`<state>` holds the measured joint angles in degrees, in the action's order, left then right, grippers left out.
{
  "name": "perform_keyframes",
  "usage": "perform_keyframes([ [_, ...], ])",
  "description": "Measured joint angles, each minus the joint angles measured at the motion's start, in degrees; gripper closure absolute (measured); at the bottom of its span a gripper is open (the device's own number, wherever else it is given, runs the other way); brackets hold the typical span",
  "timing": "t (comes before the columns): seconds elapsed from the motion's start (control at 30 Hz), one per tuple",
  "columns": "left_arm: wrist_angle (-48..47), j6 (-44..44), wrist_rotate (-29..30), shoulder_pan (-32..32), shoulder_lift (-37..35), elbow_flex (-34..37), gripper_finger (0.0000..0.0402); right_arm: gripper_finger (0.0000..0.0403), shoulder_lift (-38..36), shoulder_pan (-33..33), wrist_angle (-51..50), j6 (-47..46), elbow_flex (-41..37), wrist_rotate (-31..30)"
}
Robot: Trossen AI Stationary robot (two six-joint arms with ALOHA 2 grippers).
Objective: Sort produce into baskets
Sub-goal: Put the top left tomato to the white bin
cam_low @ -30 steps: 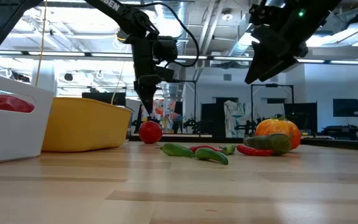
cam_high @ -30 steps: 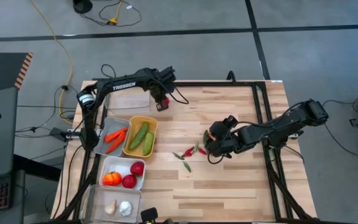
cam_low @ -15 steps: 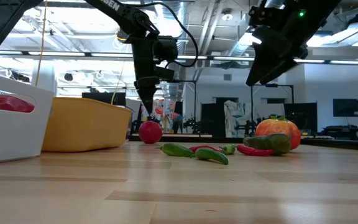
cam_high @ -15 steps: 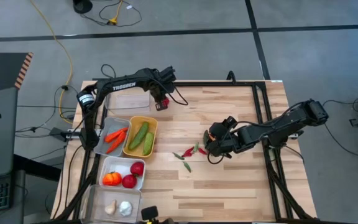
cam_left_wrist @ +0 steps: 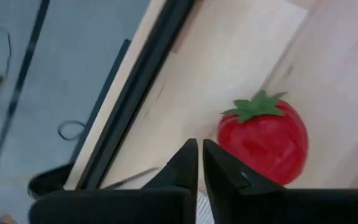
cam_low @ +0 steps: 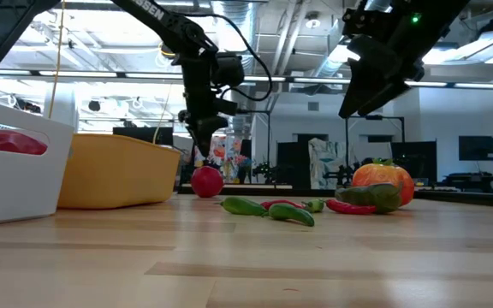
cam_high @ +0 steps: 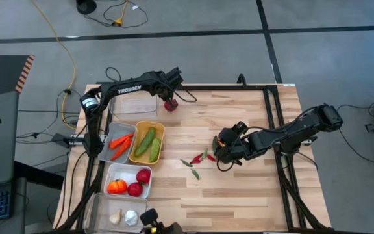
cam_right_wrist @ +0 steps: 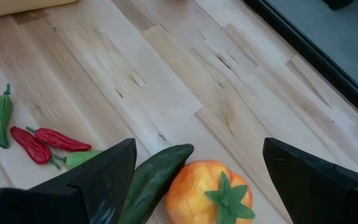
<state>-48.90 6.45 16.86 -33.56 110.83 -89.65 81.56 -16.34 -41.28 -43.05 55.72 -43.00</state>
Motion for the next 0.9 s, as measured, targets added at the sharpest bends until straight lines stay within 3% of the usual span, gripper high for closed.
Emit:
perform_keyframes([
  [0.2, 0.0, -5.6, -1.3, -0.1, 0.0, 0.0, 0.0399, 0.0027, 0.0, 0.0, 0.0, 0.0, 0.0, 0.0],
  [0.37, 0.2, -5.1, -1.1, 0.2, 3.3, -0.1, 0.0401, 0.0027, 0.0, 0.0, 0.1, 0.0, 0.0, 0.0],
  [0.57, -0.5, 1.2, 4.9, 2.1, 7.2, -3.8, 0.04, 0.0027, 0.0, 0.0, 0.2, 0.0, 0.0, 2.0],
  [0.9, -8.3, 4.9, -3.8, 2.8, 7.4, -4.4, 0.0401, 0.0027, 0.0, 0.0, 0.2, 0.0, 0.0, 2.6],
])
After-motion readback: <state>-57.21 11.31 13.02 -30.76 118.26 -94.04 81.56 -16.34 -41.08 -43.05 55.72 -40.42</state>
